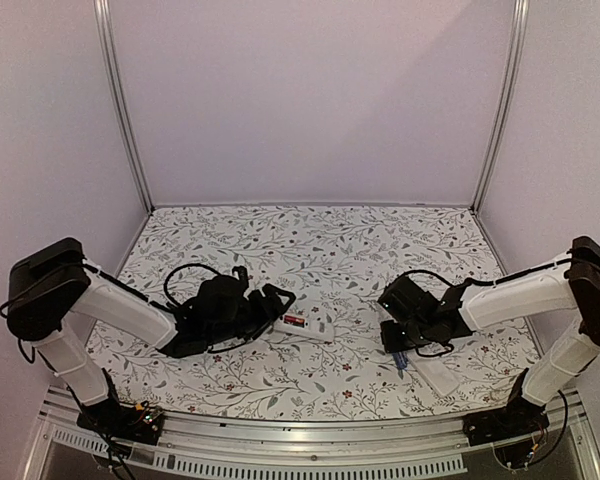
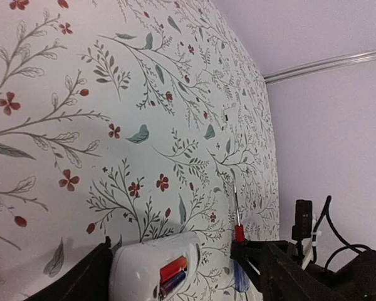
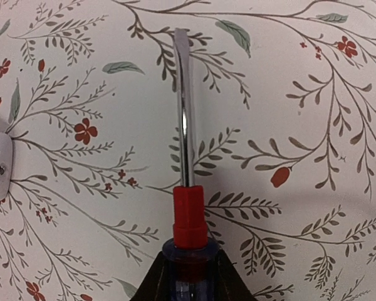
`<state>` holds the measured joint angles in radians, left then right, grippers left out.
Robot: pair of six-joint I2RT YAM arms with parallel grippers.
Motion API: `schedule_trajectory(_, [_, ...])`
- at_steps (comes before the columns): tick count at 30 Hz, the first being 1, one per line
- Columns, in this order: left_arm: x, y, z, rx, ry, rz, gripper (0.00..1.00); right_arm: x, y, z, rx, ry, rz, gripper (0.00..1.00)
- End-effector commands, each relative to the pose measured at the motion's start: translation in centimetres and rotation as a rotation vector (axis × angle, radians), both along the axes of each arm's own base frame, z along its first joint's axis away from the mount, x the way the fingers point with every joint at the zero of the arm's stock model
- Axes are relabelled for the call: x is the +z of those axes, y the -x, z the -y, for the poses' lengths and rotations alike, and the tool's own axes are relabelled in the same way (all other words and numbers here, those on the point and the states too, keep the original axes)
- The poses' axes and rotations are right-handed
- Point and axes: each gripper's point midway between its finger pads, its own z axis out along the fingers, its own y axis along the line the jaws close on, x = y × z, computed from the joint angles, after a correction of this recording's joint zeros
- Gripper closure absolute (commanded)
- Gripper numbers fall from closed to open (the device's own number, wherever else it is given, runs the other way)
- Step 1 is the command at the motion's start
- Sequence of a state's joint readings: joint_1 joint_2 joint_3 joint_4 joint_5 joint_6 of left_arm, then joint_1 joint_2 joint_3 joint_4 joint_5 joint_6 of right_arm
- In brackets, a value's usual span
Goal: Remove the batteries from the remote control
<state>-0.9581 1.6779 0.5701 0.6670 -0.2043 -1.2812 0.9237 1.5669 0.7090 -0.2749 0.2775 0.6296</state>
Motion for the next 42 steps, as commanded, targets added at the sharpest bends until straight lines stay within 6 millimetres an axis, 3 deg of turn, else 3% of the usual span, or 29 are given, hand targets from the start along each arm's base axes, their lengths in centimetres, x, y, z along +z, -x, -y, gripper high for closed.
schedule_trajectory(1, [-0.5,0.6,-1.2,-0.020,-0.067,-0.057,0.14,-0.3,-0.6,-0.2,-0.010,0.017,0.021,0.83])
schedule_trajectory(5, [-0.9,1.2,-2.9,-0.010,-0.120,-0.071,0.04,1.1,-1.5,-0.2,-0.023,-0.014,0.054,1.00])
schedule_trajectory(9, [-0.9,0.8,-5.0,0.003,-0.205,-0.046,0.03,3.3,-2.8,-1.0,0.028,-0.129,0.101,1.00])
schedule_trajectory(11, [-0.1,0.3,-5.7,0.004,-0.259,-0.014,0.02,4.8,-3.2,-1.8,0.083,-0.214,0.118,1.00])
schedule_trajectory(14, [3.2,-0.9,-5.8,-0.027,-0.288,0.095,0.02,8.3,-3.1,-3.5,0.224,-0.345,0.168,1.00])
schedule_trajectory(19, [11.8,-1.8,-3.1,-0.197,-0.209,0.380,0.02,15.6,-0.7,-6.9,0.523,-0.627,0.225,1.00])
schedule_trajectory(21, [15.5,-0.9,-1.9,-0.284,-0.163,0.514,0.02,17.8,0.0,-7.7,0.585,-0.718,0.213,1.00])
schedule_trajectory(24, [19.0,0.3,-1.1,-0.361,-0.127,0.639,0.01,20.2,1.1,-9.0,0.671,-0.806,0.178,1.00])
schedule_trajectory(32, [23.9,4.7,1.9,-0.609,0.054,0.795,0.00,25.9,4.0,-11.3,0.871,-1.039,0.082,1.00])
schedule_trajectory(37, [26.4,7.0,3.2,-0.708,0.170,0.880,0.00,27.5,4.8,-11.4,0.917,-1.099,0.064,1.00])
schedule_trajectory(42, [26.8,8.5,5.2,-0.799,0.243,0.893,0.07,28.4,5.6,-12.0,0.948,-1.125,0.039,1.00])
